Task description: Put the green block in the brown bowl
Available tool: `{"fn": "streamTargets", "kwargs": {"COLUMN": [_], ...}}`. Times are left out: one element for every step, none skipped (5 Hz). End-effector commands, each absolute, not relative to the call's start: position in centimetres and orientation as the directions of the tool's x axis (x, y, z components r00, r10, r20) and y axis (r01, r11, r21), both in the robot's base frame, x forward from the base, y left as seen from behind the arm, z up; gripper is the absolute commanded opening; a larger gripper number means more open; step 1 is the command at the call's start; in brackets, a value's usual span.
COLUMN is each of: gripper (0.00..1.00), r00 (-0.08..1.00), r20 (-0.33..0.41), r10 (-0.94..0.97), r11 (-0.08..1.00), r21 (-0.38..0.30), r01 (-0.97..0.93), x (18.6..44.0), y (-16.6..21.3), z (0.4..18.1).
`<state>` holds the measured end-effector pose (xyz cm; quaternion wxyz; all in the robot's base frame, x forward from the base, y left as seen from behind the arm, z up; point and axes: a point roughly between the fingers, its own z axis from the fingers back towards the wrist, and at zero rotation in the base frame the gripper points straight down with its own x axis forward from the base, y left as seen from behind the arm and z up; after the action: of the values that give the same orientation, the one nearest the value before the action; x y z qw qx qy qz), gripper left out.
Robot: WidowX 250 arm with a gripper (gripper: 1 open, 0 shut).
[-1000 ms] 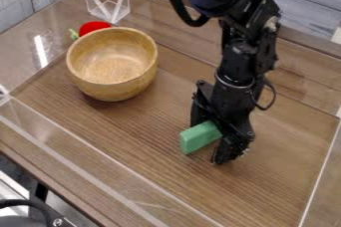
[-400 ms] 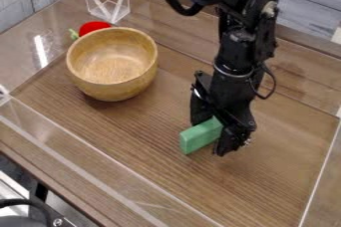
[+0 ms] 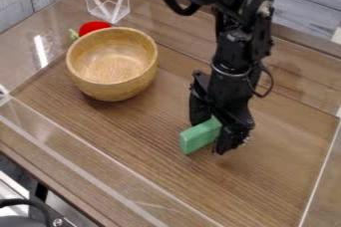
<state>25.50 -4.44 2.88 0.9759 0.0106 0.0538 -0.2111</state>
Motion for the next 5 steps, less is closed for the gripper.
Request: {"fn": "streamTargets", "kwargs": {"gripper": [1.0,1.0,0.0,0.0,0.0], "r00": [0.904,0.904,0.906,0.915,0.93], "r20": [-0.086,-0.089,-0.087,-0.068,-0.037], "r10": [-0.419,-0.418,-0.414,-0.398,-0.367], "r11": [0.907,0.908,0.91,0.917,0.93], "r21": [0.004,0.004,0.002,0.007,0.019], "r01": [0.421,0.42,0.416,0.399,0.368], "x": [26.2,26.3,26.2,26.2,26.3], "y": [-4.4,-4.4,-4.3,-4.1,-3.8], "z": [3.2,3.2,3.3,4.9,7.6]}}
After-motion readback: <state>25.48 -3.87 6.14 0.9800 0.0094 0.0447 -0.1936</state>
